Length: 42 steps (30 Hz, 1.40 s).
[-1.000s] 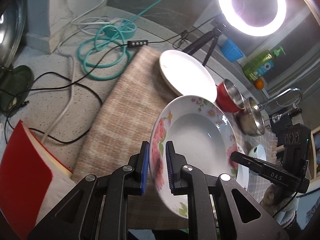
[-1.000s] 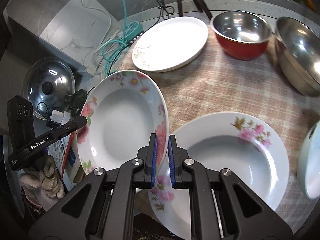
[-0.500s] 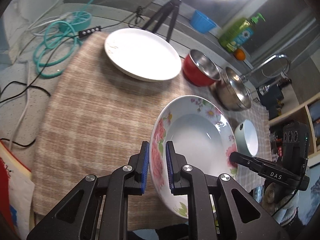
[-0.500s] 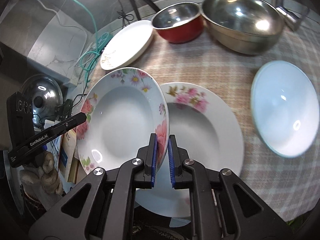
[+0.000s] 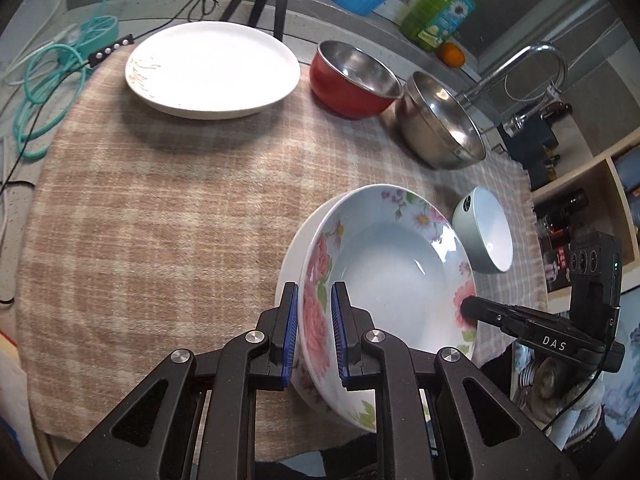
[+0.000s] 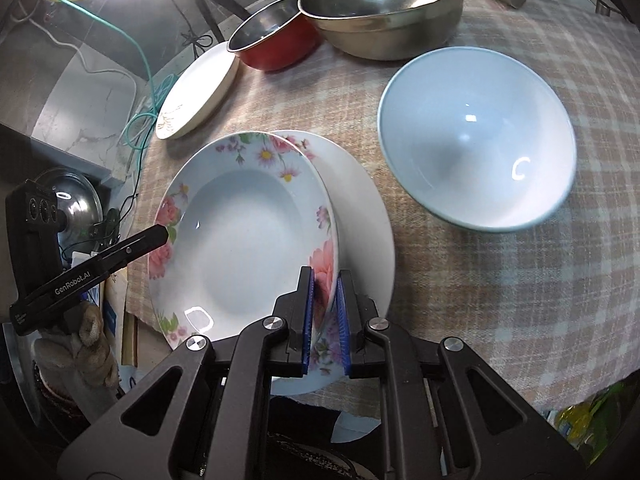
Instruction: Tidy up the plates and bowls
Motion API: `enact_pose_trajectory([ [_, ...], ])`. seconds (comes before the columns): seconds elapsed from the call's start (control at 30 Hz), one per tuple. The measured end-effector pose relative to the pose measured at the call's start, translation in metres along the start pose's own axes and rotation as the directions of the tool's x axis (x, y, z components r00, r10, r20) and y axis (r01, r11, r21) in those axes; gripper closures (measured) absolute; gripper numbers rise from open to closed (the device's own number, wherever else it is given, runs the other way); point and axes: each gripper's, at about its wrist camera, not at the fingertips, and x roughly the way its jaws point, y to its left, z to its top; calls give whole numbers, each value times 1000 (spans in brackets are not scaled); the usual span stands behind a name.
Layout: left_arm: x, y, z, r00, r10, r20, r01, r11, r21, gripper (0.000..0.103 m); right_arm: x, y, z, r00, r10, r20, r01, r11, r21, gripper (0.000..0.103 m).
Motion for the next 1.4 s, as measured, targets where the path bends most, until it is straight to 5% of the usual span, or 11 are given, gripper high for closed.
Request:
enact_pose_trajectory([
  [1.4,18,-9,2,999,34,-37,-33,999,24,89,5,8,0,993,-117,-12,115,989,-89,86],
])
